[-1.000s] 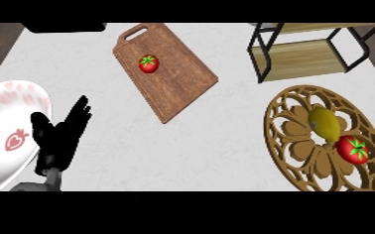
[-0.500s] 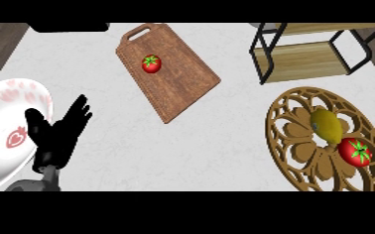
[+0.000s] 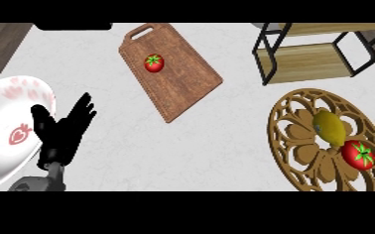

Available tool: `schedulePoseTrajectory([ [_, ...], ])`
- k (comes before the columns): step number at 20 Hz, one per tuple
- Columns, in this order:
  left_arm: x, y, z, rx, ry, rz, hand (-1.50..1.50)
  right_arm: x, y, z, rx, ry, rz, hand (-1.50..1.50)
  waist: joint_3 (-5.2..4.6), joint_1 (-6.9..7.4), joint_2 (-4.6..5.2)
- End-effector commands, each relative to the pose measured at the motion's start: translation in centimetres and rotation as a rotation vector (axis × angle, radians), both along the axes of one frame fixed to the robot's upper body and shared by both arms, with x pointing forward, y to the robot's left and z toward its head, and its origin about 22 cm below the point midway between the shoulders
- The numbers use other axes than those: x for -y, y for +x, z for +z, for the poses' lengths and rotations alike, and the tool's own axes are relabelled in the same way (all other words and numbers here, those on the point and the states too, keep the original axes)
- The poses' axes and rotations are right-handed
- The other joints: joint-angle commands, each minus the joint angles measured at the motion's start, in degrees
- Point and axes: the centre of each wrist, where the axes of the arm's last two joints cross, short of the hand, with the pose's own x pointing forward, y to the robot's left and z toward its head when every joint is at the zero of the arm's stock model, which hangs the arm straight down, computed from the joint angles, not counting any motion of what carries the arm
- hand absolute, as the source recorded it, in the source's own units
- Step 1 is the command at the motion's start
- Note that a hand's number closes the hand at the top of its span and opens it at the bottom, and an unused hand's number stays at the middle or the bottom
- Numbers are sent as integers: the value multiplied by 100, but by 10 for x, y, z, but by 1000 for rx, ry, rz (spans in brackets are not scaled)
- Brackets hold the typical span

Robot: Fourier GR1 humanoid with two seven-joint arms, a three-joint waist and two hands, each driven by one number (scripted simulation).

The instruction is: Pick the lemon from the placemat and place it in the tiered shelf

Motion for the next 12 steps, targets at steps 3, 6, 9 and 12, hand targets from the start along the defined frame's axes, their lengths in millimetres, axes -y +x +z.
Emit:
schedulePoseTrajectory([
  [3,-3,-10,-9,-70,10,-11,0,-47,25,21,-65,-80,-117,-150,-25,125,53],
  [6,-13,4,-24,-61,-8,-5,0,-67,35,18,-125,-162,-128,-150,-31,88,81],
  [9,-14,-13,-27,-79,-25,-20,0,-74,43,0,-198,-135,-149,-150,-23,98,58],
  [12,-16,-2,-8,-54,16,-20,0,-116,54,0,-246,-164,-121,-150,-24,146,59],
])
